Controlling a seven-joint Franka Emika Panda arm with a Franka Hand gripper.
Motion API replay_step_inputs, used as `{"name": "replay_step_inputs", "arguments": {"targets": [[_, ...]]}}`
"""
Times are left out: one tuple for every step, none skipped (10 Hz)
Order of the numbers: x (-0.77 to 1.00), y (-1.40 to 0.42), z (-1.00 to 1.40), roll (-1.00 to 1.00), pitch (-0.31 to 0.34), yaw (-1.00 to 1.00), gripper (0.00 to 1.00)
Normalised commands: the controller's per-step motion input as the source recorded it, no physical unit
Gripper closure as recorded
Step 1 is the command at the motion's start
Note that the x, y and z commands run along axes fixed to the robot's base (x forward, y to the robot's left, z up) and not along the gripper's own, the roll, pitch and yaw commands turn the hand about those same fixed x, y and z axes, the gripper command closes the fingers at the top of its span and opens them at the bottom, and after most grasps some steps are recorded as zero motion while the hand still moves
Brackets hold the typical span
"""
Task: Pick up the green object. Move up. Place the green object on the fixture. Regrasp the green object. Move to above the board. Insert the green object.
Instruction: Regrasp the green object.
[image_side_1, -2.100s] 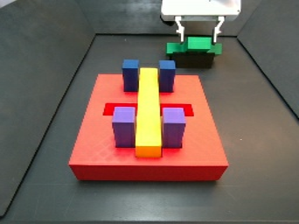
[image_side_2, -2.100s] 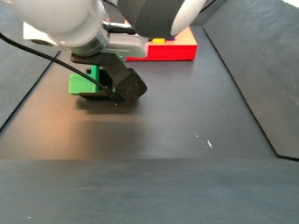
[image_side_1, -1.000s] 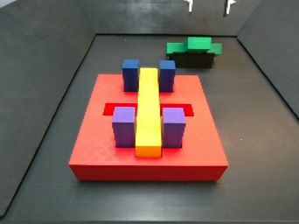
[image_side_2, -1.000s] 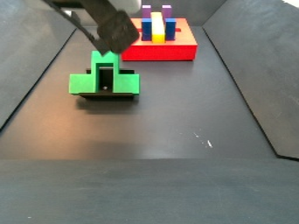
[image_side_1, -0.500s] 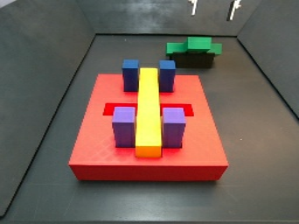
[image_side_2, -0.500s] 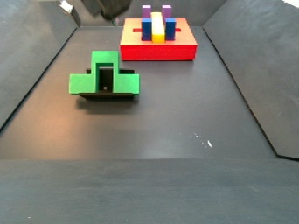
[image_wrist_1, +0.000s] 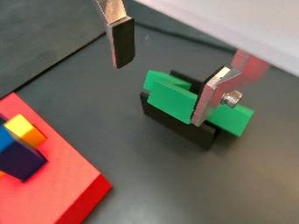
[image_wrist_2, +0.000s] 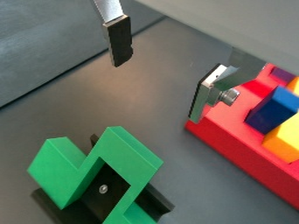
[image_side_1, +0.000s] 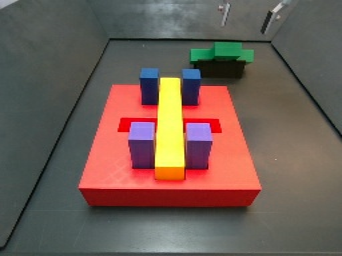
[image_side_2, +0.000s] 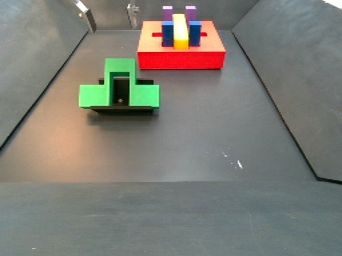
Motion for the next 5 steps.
{"name": "replay_step_inputs", "arguments": {"targets": [[0.0, -0.32, -0.09, 1.0, 0.0, 0.03, 0.0], [0.0, -0.3, -0.09, 1.0, 0.0, 0.04, 0.0], [0.0, -0.3, -0.08, 1.0, 0.02, 0.04, 0.0], [0.0, -0.29, -0.07, 1.0, 0.026, 0.05, 0.0], [0.0, -0.28, -0.06, 1.0, 0.026, 0.05, 0.0]]}}
